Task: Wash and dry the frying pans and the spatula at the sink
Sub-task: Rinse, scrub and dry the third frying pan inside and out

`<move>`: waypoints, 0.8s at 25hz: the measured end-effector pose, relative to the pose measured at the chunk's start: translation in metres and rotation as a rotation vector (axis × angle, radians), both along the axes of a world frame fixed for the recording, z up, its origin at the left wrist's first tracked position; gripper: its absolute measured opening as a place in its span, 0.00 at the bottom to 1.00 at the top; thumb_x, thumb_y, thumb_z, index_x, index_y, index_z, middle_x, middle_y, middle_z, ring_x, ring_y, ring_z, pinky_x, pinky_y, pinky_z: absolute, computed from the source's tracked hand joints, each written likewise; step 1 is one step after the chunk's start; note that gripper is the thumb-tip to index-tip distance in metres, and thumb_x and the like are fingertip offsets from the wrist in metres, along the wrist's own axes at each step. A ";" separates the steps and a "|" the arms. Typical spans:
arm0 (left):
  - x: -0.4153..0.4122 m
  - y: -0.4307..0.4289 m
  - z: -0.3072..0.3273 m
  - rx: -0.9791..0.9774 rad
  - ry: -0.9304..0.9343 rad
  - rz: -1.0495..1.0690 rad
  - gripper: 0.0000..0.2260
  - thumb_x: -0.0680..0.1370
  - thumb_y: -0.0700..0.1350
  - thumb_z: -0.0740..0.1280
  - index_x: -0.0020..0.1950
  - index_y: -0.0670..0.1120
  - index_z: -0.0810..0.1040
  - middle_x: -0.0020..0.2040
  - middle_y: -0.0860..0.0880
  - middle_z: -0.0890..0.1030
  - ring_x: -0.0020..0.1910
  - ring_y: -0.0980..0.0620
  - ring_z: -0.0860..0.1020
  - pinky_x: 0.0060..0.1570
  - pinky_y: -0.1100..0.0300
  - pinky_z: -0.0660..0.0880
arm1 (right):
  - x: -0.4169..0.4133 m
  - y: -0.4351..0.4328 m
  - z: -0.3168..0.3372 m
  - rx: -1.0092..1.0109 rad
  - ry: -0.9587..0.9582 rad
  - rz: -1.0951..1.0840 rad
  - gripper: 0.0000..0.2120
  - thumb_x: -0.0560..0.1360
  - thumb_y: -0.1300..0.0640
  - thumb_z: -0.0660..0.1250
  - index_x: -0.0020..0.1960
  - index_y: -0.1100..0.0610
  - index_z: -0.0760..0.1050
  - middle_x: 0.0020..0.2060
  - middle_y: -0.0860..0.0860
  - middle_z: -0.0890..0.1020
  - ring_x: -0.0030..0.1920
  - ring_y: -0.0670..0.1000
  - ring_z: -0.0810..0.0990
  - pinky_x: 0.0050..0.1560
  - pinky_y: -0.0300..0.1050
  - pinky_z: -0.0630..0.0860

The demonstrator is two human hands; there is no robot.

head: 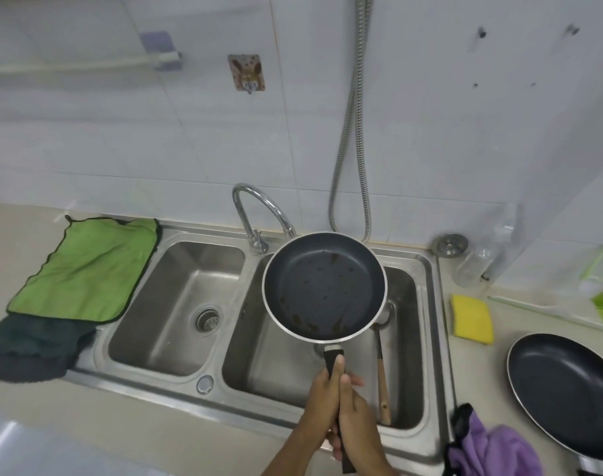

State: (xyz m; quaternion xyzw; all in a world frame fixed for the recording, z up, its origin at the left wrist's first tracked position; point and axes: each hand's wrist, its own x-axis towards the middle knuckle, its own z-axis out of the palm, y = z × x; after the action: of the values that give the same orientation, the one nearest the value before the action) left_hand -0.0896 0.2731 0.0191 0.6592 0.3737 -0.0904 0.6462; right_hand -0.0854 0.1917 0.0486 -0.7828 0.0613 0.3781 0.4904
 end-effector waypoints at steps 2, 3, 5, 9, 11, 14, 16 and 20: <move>-0.004 0.016 0.003 -0.024 -0.010 -0.146 0.28 0.82 0.66 0.57 0.48 0.47 0.88 0.39 0.53 0.87 0.42 0.56 0.84 0.48 0.59 0.80 | -0.001 -0.004 0.004 -0.040 -0.124 0.009 0.23 0.83 0.38 0.51 0.50 0.50 0.79 0.28 0.52 0.81 0.25 0.51 0.80 0.24 0.41 0.75; -0.006 0.033 0.005 -0.011 -0.001 -0.248 0.27 0.80 0.68 0.60 0.48 0.47 0.87 0.42 0.51 0.87 0.46 0.53 0.85 0.53 0.53 0.81 | -0.001 -0.006 0.007 -0.047 -0.184 0.019 0.18 0.83 0.39 0.54 0.52 0.48 0.77 0.33 0.51 0.83 0.30 0.49 0.82 0.26 0.33 0.73; -0.010 0.086 0.015 0.111 0.058 -0.448 0.19 0.80 0.62 0.66 0.46 0.47 0.85 0.47 0.47 0.88 0.51 0.47 0.86 0.59 0.47 0.81 | 0.004 -0.009 0.001 -0.093 -0.287 0.061 0.14 0.81 0.40 0.60 0.53 0.49 0.77 0.37 0.51 0.84 0.40 0.49 0.83 0.35 0.25 0.72; 0.010 0.209 0.049 0.809 0.180 -0.347 0.12 0.83 0.50 0.64 0.46 0.44 0.80 0.50 0.40 0.85 0.55 0.39 0.83 0.56 0.48 0.79 | 0.006 -0.001 -0.005 -0.199 -0.345 0.142 0.11 0.81 0.42 0.63 0.51 0.50 0.74 0.34 0.49 0.81 0.36 0.46 0.81 0.32 0.33 0.72; 0.050 0.240 0.067 0.942 0.110 -0.284 0.15 0.83 0.50 0.63 0.60 0.39 0.77 0.60 0.37 0.81 0.62 0.36 0.79 0.61 0.45 0.75 | 0.001 0.005 -0.008 -0.184 -0.354 0.129 0.12 0.81 0.42 0.62 0.53 0.50 0.74 0.34 0.50 0.81 0.35 0.47 0.82 0.33 0.40 0.77; 0.115 0.275 0.079 1.095 -0.012 -0.398 0.17 0.83 0.45 0.62 0.70 0.41 0.69 0.71 0.39 0.73 0.68 0.36 0.74 0.64 0.41 0.72 | -0.009 0.016 -0.011 -0.174 -0.324 0.089 0.12 0.82 0.43 0.62 0.54 0.52 0.74 0.35 0.51 0.81 0.36 0.48 0.82 0.34 0.40 0.78; 0.142 0.293 0.074 1.210 0.071 -0.601 0.24 0.83 0.43 0.63 0.78 0.41 0.62 0.80 0.41 0.64 0.76 0.38 0.67 0.71 0.39 0.67 | -0.014 0.019 -0.009 -0.171 -0.292 0.065 0.12 0.82 0.44 0.62 0.54 0.53 0.74 0.36 0.51 0.80 0.37 0.47 0.81 0.32 0.35 0.75; 0.144 0.300 0.057 1.261 0.046 -0.651 0.24 0.81 0.36 0.63 0.77 0.40 0.64 0.78 0.42 0.66 0.74 0.38 0.70 0.69 0.42 0.71 | -0.020 0.015 -0.013 -0.215 -0.299 0.029 0.12 0.82 0.44 0.63 0.51 0.52 0.75 0.36 0.50 0.82 0.37 0.45 0.82 0.36 0.37 0.77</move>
State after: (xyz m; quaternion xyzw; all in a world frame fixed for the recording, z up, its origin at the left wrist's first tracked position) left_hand 0.0540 0.5734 0.0756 0.9838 0.1524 -0.0594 0.0738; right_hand -0.1057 0.2070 0.0355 -0.8791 0.0165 0.2557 0.4020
